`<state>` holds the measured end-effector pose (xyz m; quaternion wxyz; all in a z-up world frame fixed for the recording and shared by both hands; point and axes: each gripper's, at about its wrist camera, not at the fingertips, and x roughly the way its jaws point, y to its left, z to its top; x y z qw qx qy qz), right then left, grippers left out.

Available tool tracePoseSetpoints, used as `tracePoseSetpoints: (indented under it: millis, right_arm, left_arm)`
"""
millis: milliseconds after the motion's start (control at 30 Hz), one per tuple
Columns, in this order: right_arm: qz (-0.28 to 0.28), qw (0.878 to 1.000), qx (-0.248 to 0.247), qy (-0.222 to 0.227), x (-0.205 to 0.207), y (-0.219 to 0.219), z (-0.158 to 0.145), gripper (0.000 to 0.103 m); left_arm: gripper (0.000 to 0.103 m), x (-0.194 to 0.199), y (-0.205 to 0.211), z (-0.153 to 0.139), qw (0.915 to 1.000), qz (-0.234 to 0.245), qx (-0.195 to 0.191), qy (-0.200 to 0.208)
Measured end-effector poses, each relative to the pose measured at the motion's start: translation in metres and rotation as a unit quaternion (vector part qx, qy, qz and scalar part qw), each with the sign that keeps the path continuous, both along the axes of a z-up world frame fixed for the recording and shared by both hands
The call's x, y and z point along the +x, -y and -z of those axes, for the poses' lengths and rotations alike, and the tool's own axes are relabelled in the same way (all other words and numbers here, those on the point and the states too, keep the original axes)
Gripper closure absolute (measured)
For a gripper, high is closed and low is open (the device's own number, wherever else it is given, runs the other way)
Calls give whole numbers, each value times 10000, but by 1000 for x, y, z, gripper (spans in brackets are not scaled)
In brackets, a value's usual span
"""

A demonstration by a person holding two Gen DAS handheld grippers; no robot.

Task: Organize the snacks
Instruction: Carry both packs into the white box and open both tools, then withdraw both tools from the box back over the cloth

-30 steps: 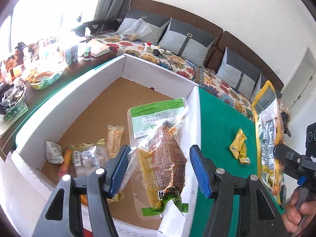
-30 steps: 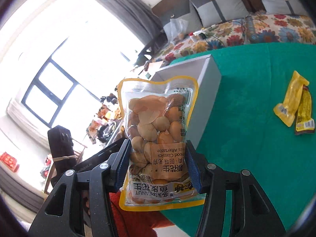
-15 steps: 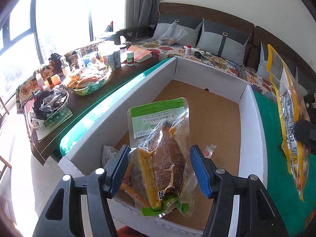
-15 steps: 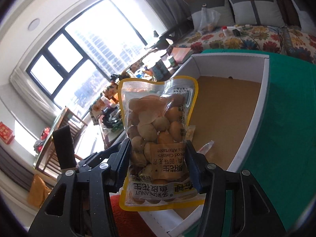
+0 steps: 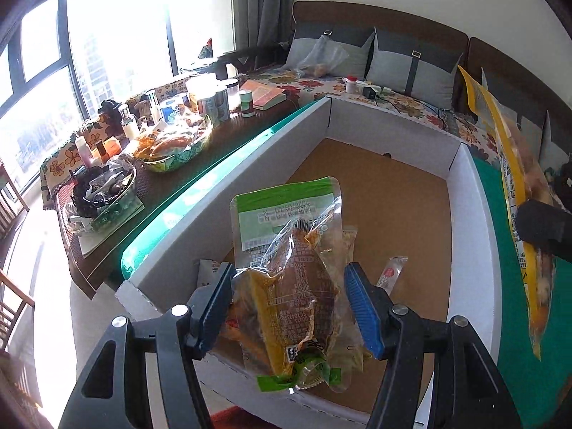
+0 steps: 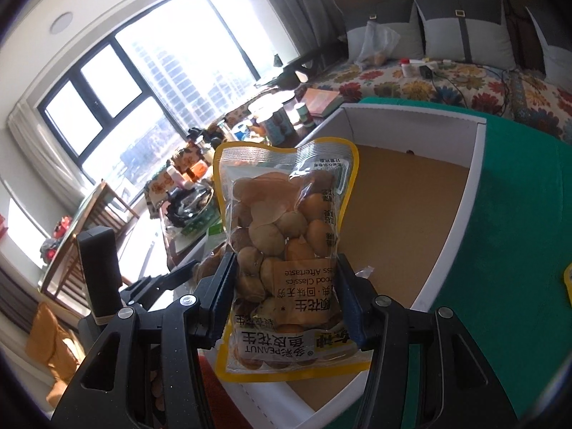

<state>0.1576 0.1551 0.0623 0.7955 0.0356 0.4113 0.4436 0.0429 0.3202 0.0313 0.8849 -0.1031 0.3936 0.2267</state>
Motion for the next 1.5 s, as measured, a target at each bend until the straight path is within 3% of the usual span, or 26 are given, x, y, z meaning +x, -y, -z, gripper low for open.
tracePoseSetpoints:
  millis: [67, 133, 167, 367, 467, 533, 667, 833, 900, 1000, 1100, 1133, 1200, 1333, 1367, 1433, 1500]
  right_arm:
    - [-10, 9998, -209, -30, 1, -7, 7, 36]
    - [-17, 9989, -434, -178, 3, -11, 15, 30]
    - [5, 9987, -473, -205, 3, -9, 18, 30]
    - [360, 9984, -414, -120, 3, 40, 27, 29]
    - [802, 9934, -816, 52, 2, 93, 52, 27]
    - [1170, 9841, -1328, 126, 1, 138, 81, 27]
    - [2117, 9541, -2118, 32, -4, 252, 131, 27]
    - [3210, 9121, -2543, 197, -18, 373, 147, 27]
    - [3505, 9001, -2571, 292, -24, 404, 150, 27]
    - [3815, 8983, -2151, 352, -38, 429, 150, 25]
    - [3820, 8966, -2216, 314, -36, 429, 149, 23]
    - [3747, 8976, -2301, 314, -34, 426, 150, 18]
    - [3694, 8991, -2326, 312, -32, 424, 154, 15]
    - [3646, 9017, -2307, 289, -35, 425, 156, 11]
    - [3642, 9017, -2312, 286, -35, 425, 156, 11]
    - [3638, 9019, -2311, 281, -36, 425, 157, 10]
    - [3638, 9019, -2310, 282, -36, 425, 156, 10]
  left_arm:
    - [38, -1, -1, 2, 9999, -95, 67, -29]
    - [20, -2, -2, 4, 9997, -201, 107, -64]
    - [17, -4, -2, 4, 9997, -222, 106, -32]
    - [15, -14, 12, -2, 9995, -100, -143, 257]
    - [15, -16, 34, -9, 9983, 132, -318, 461]
    - [14, -15, 57, -14, 9967, 433, -411, 555]
    - [6, -4, 121, -28, 9888, 1263, -420, 675]
    - [0, 10, 219, -40, 9650, 2464, -497, 754]
    - [0, 19, 258, -27, 9517, 2966, -621, 486]
    - [1, 36, 313, 12, 9343, 3517, -581, -79]
    - [1, 56, 353, 58, 9234, 3760, -367, -679]
    - [1, 62, 364, 71, 9208, 3803, -346, -793]
    - [1, 77, 377, 92, 9185, 3829, -321, -939]
    - [1, 101, 387, 118, 9238, 3662, -344, -1065]
    - [0, 99, 390, 121, 9279, 3613, -119, -916]
    - [0, 98, 388, 123, 9283, 3666, -156, -603]
    - [0, 98, 387, 123, 9298, 3634, -136, -573]
